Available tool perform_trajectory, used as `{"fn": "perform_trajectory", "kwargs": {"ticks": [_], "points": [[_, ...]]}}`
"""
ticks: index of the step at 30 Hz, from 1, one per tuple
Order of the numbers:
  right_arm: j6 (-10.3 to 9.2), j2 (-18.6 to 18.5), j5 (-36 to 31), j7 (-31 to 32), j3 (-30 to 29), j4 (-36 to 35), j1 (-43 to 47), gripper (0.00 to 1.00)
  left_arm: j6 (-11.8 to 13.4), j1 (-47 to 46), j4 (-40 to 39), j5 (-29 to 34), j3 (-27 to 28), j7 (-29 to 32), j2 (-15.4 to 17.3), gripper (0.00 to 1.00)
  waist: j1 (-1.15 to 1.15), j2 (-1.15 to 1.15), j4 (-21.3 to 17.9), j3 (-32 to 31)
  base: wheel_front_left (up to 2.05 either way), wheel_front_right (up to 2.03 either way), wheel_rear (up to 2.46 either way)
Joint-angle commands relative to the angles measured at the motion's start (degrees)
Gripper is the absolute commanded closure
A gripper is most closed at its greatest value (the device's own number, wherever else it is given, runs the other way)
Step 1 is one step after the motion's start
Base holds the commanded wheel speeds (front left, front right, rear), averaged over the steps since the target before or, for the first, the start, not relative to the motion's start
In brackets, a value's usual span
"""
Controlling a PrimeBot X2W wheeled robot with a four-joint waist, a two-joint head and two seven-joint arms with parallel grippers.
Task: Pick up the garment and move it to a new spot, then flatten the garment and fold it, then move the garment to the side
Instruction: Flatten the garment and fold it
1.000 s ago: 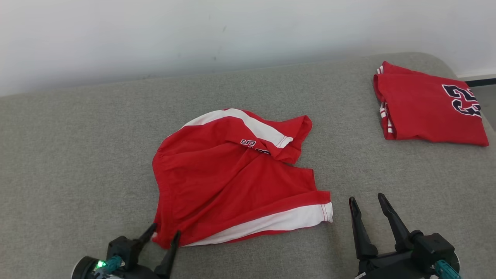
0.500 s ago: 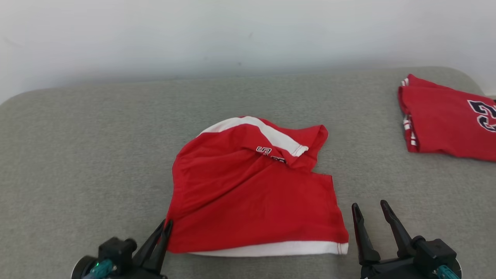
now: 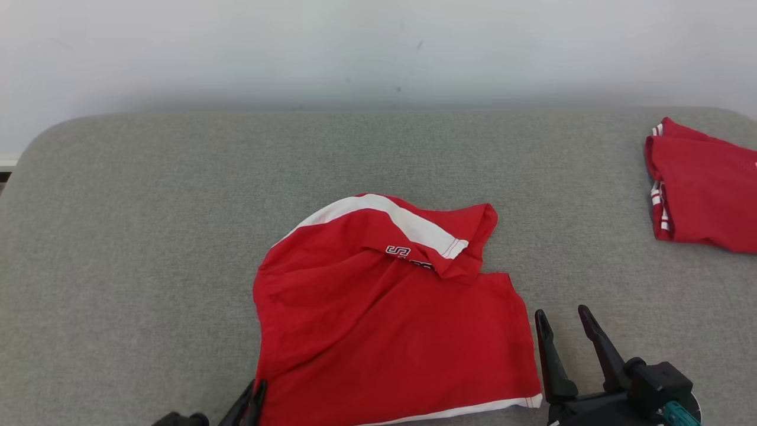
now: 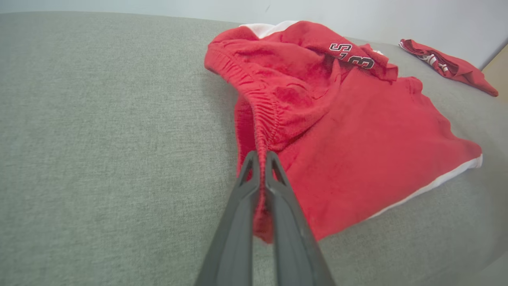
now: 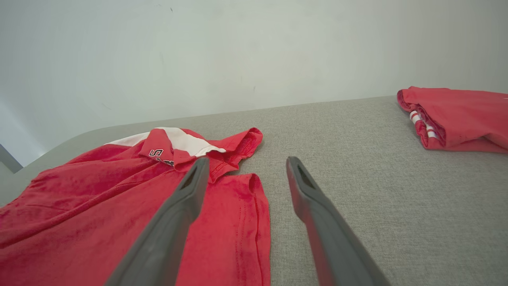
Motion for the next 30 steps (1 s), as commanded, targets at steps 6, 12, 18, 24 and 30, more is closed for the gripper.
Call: {"fn": "perform_trajectory", "kwargs": {"ticks": [6,12,18,24,30], "points": [[-0.18,-0.2,0.1,0.0,-0.2,1.0,-1.2,0.0,-0.2,-5.9,1.2,0.8,0.3,0.0,0.7,1.0,0.0,0.0,-3.3,0.4,0.0,0.0,0.0],[-0.18,-0.1,-0.2,0.0,-0.9,2.1,-1.4,0.0,-0.4,-10.9,5.5,0.4,0.6,0.1,1.1,1.0,0.0,0.0,-6.3,1.6,0.0,0.0,0.0],[-0.18,0.3,-0.4,0.0,-0.7,2.3,-2.1,0.0,-0.9,-14.1,11.7,0.5,1.3,0.0,0.4,1.0,0.0,0.0,-7.8,2.8,0.0,0.0,0.0],[-0.18,0.7,-0.6,0.0,-0.6,2.7,-2.5,0.0,-0.9,-14.7,14.9,1.5,2.1,0.0,-0.9,1.0,0.0,0.0,-7.7,2.7,0.0,0.0,0.0],[-0.18,0.8,-0.7,0.0,-0.9,2.4,-1.9,0.0,-1.1,-13.7,12.6,3.6,4.4,0.0,-2.3,0.0,0.0,0.0,-5.9,1.2,0.0,0.0,0.0]]}}
